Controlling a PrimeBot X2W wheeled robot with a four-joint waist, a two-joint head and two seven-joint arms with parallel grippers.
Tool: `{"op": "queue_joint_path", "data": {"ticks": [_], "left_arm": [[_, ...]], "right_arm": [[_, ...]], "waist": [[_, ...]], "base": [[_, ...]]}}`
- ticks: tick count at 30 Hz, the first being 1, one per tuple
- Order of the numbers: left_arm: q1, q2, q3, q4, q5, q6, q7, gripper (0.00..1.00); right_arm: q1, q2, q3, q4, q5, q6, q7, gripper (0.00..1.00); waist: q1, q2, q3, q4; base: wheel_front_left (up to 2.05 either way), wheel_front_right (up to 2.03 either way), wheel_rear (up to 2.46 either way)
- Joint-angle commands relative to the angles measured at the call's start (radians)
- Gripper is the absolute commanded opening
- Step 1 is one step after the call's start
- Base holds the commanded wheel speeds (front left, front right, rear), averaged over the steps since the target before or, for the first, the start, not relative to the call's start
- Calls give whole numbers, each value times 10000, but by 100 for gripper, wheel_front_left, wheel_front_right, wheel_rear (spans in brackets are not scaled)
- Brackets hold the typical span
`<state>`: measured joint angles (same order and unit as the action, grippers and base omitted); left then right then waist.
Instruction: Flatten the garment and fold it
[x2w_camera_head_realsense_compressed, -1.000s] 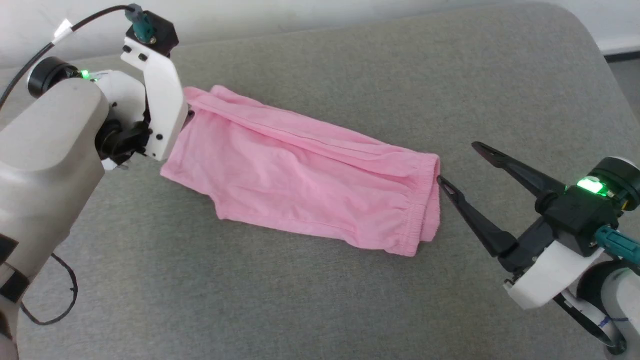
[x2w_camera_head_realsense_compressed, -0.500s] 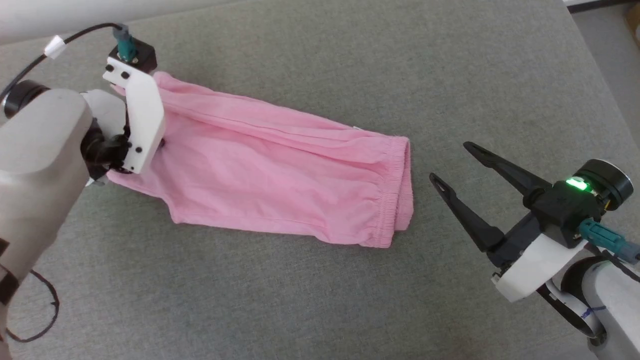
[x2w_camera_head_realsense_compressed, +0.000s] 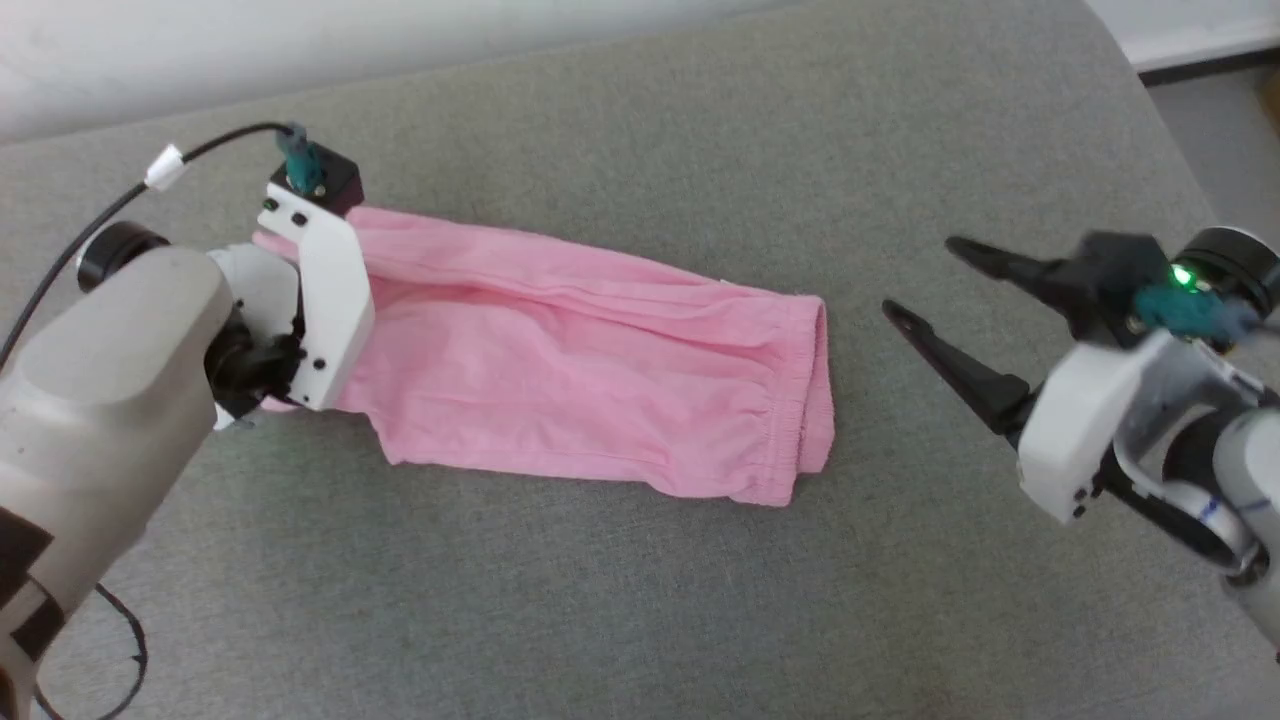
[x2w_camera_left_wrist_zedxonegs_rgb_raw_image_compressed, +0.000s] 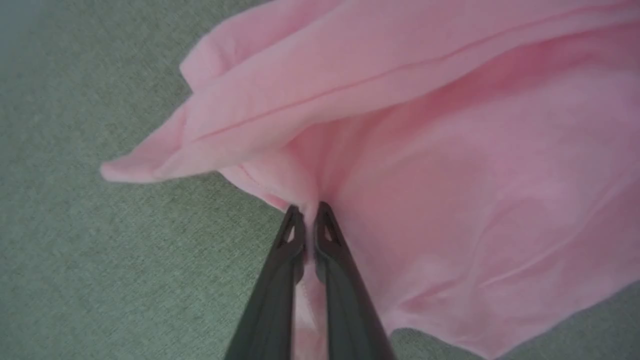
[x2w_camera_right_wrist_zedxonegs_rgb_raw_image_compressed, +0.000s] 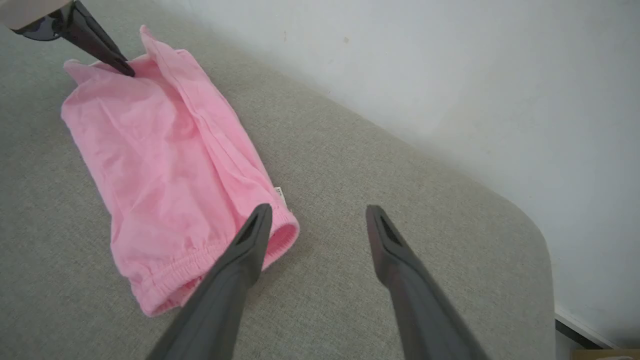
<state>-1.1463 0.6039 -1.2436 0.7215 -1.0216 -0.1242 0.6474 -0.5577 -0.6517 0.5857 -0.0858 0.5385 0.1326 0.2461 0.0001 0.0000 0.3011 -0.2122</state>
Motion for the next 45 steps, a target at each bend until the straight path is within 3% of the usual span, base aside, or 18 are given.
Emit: {"op": "queue_joint_path", "data": {"ticks": [1, 2, 5, 11, 20, 27, 28, 29, 37, 45], "left_arm": [[242, 44, -77, -87, -139, -65, -144, 0], [242, 44, -77, -87, -139, -65, -144, 0], [362, 39, -105, -125, -205, -65, -323, 0], [326, -66, -127, 14, -197, -65, -675, 0], [-23, -405, -166, 167, -46, -65, -1037, 0], [-94, -494, -215, 280, -26, -65, -1172, 0], [-69, -478, -221, 300, -39, -65, -1195, 0], [-35, -459, -226, 329, -63, -65, -1219, 0], [456, -410, -238, 265, -411, -65, -1739, 0], [1169, 285, -316, -1218, -293, -65, -2255, 0]], "right_arm": [[-487, -52, 236, 250, 636, -19, 799, 100], [-487, -52, 236, 250, 636, -19, 799, 100], [-1123, 58, 753, 1017, 1769, -19, 2729, 100], [-1970, 1278, 1341, 2834, 3100, -19, 5036, 100], [-2201, 3422, 1279, 5911, 2993, -19, 4981, 100], [-1876, 3901, 2160, 7108, 2761, -19, 4671, 100], [-1881, 3865, 2289, 7029, 2831, -19, 4552, 62], [-1910, 3808, 2366, 6932, 2921, -19, 4372, 0], [-2322, 2718, 2921, 5760, 3737, -19, 3055, 0], [-1976, 845, 3148, 3930, 4633, -19, 2221, 0]], "waist": [[-1, 0, -366, 203], [-1, 0, -366, 203], [-1, 0, -439, 235], [-1, 0, -329, 307], [-1, 0, 197, 612], [-1, 0, 366, 732], [-1, 0, 358, 720], [-1, 0, 332, 701], [-1, 0, -409, 792], [-1, 0, -1389, 1373]], "base": [[0, 0, 0], [0, 0, 0], [0, 0, 0], [0, 0, 0], [0, 0, 0], [0, 0, 0], [0, 0, 0], [0, 0, 0], [0, 0, 0], [0, 0, 0]]}}
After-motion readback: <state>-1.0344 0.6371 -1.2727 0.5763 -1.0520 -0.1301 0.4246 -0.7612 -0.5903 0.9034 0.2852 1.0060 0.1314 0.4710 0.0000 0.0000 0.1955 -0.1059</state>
